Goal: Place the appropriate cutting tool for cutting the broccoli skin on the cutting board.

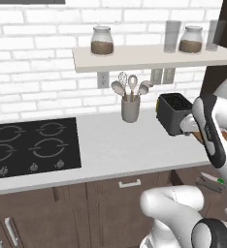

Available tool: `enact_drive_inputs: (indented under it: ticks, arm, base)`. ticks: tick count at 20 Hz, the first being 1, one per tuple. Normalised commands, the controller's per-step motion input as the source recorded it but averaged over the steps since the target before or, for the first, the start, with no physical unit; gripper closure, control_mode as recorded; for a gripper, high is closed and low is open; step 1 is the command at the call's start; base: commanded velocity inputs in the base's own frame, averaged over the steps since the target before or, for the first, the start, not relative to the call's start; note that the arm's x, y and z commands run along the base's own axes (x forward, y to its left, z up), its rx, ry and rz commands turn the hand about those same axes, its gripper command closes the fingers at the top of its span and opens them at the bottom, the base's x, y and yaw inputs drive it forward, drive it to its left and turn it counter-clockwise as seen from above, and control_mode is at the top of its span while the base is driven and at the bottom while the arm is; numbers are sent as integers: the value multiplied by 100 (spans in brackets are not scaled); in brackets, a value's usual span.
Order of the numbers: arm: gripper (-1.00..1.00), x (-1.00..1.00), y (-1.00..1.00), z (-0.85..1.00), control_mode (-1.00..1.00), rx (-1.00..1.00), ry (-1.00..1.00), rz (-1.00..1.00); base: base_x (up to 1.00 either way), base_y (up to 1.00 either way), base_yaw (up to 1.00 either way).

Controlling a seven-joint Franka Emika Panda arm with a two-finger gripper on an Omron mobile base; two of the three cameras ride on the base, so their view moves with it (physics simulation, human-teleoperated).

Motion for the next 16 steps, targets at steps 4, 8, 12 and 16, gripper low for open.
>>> enact_drive_inputs:
  ticks: [4, 8, 12, 16]
  arm:
    - [-100, -34, -100, -42, -100, -1, 0, 0]
    - [-100, -43, -100, -38, -100, 1, 9, 0]
    - [-100, -34, -92, -44, -100, 7, 20, 0]
    - [-100, -23, -79, -58, -100, 1, 20, -1]
  base:
    - [0, 0, 0]
    - [0, 0, 0]
    - [0, 0, 0]
    - [0, 0, 0]
